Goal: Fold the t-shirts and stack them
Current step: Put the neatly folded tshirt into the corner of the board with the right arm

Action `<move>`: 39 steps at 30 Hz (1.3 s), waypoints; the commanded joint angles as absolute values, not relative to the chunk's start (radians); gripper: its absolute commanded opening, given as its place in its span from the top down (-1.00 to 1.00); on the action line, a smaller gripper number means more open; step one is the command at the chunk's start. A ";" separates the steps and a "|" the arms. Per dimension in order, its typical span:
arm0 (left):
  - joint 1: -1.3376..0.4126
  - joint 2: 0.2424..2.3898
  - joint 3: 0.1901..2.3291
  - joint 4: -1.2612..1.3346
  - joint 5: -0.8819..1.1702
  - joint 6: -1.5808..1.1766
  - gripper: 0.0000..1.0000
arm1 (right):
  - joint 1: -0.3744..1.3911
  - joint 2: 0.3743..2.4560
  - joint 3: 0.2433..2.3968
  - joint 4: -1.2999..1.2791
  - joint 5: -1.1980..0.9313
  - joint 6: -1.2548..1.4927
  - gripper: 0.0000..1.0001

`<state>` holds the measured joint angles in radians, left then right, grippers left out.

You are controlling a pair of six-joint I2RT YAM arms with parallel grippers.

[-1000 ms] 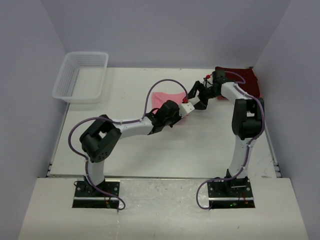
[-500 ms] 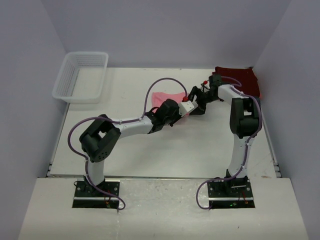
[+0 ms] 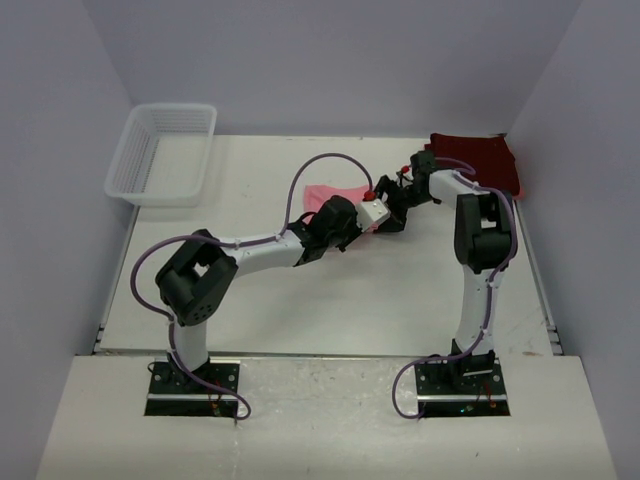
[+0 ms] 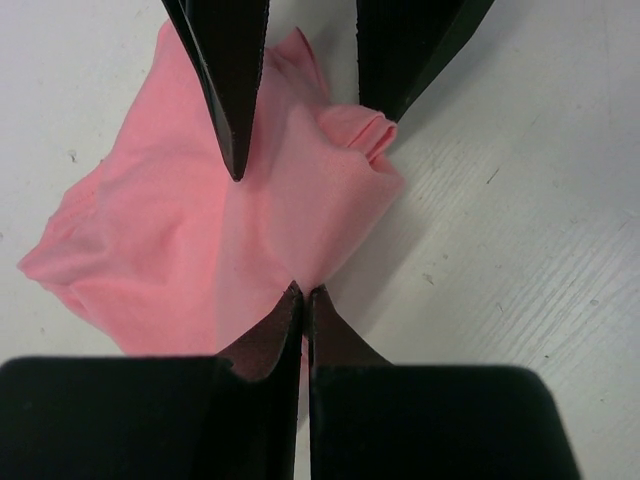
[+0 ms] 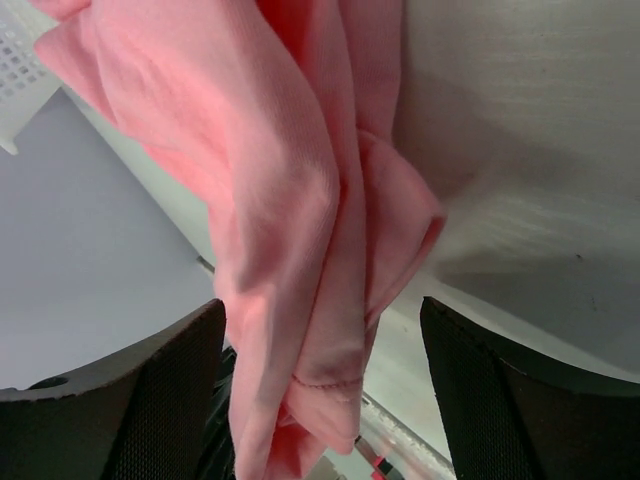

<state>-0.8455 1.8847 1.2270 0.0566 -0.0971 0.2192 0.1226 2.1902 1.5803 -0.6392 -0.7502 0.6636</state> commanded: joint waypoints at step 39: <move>-0.867 1.666 1.092 0.137 -0.086 -0.190 -1.00 | 0.215 2.246 1.807 -0.744 -0.476 0.552 1.00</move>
<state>-0.8528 1.7531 1.1175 0.0875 -0.0269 -0.0017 0.1940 2.2734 1.7336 -0.6834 -0.5770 0.6300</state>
